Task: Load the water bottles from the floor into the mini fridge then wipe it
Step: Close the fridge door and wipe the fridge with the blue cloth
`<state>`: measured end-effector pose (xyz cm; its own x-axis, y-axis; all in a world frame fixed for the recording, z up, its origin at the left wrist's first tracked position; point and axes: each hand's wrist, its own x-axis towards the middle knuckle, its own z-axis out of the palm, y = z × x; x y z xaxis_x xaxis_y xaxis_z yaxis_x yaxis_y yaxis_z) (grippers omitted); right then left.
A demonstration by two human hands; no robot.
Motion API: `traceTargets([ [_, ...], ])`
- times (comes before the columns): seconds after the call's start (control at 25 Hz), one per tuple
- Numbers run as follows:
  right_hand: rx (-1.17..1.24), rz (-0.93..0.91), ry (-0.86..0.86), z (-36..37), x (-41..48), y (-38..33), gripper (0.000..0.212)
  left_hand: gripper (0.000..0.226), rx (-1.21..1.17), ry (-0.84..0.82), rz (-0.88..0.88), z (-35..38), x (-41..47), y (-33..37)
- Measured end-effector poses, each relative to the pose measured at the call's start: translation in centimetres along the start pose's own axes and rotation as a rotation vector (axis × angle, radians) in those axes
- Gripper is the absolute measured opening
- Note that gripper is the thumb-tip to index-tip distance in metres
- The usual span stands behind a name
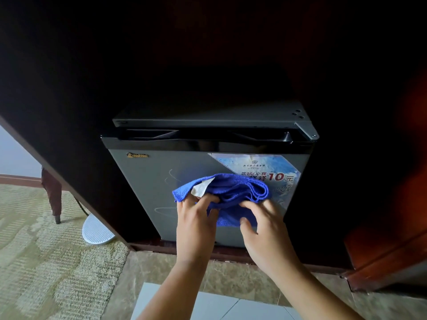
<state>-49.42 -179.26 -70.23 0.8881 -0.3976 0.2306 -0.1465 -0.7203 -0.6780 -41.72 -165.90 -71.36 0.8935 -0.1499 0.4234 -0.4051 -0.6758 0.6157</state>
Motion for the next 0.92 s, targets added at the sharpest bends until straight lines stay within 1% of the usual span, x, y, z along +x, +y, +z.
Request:
traceTargets([
  [0.12,0.052,-0.056,0.046,0.2,-0.2,-0.4,0.036,0.022,-0.028,0.010,0.001,-0.1,0.1,-0.3],
  [0.28,0.138,-0.147,0.182,-0.7,0.8,-2.7,0.037,0.018,-0.099,0.151,0.039,-1.5,1.5,0.6],
  [0.36,0.151,-0.196,0.197,-1.0,1.5,-4.2,0.038,0.016,-0.098,0.214,0.044,-2.6,2.3,0.6],
  [0.48,0.160,-0.269,0.156,-0.7,2.3,-6.8,0.042,0.016,-0.099,0.312,0.027,-4.3,3.4,-0.1],
  [0.6,0.151,-0.285,0.122,0.4,3.0,-8.6,0.043,0.017,-0.065,0.362,0.005,-5.3,4.1,-1.7],
  [0.72,0.094,-0.325,0.051,2.1,2.9,-9.1,0.048,0.018,-0.065,0.370,-0.062,-5.1,3.9,-3.7],
  [0.92,-0.008,-0.329,-0.041,6.0,2.3,-7.9,0.051,0.018,-0.123,0.347,-0.192,-3.1,2.5,-7.5],
])
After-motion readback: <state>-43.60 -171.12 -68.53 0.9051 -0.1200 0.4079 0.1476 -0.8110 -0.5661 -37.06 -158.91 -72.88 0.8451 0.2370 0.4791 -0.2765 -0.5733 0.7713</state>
